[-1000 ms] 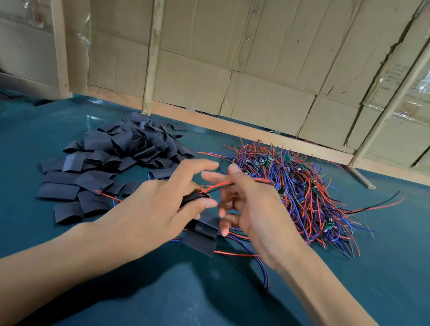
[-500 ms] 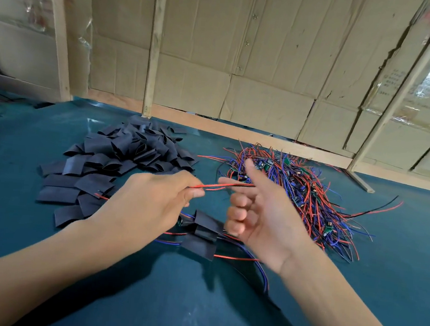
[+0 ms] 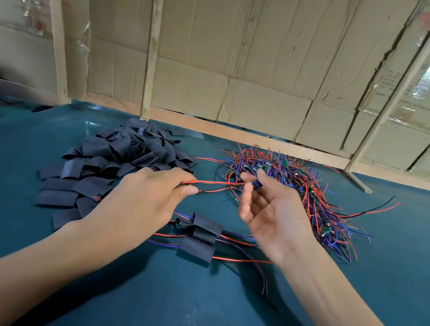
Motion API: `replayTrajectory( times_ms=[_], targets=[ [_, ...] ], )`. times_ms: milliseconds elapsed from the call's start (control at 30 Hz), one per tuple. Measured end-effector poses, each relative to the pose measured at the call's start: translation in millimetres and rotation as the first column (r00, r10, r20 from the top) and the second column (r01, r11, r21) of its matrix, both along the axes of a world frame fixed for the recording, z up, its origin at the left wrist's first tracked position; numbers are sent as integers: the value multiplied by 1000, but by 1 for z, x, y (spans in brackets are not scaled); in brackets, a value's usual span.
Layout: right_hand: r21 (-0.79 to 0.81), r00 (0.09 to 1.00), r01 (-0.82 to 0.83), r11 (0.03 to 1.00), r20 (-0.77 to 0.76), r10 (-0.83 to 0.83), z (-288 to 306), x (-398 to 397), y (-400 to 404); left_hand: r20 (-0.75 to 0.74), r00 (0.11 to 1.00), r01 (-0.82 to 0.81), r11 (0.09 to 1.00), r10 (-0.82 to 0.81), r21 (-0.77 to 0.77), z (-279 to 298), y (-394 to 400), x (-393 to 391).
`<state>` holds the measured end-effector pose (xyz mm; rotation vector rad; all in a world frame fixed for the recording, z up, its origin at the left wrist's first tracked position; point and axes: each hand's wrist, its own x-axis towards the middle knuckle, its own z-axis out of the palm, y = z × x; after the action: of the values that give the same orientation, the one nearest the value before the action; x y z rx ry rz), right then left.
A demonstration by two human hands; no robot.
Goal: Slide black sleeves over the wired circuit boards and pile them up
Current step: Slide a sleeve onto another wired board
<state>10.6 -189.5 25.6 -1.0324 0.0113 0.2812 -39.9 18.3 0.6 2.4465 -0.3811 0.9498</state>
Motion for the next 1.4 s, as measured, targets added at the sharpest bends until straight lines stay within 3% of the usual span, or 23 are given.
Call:
replayTrajectory(
  times_ms=[133,333,667,1100,1400],
  targets=[
    [-117,990,8,993,143,9,-1,-1,1,78,997,-33,992,23,125,1,-2,1],
    [-208,967,-132,969,189,172,-5,-14,14,239,969,-139,934,60,329,1,2,3],
    [-270,951,-124,955,244,192,-9,-27,26,137,991,-48,947,4,317,3,-2,2],
    [-122,979,-200,972,3,202,-2,-27,24,184,982,-27,945,-36,326,4,-5,1],
    [-104,974,-227,968,3,228,-1,-27,23,118,986,79,959,-115,271,5,-5,-1]
  ],
)
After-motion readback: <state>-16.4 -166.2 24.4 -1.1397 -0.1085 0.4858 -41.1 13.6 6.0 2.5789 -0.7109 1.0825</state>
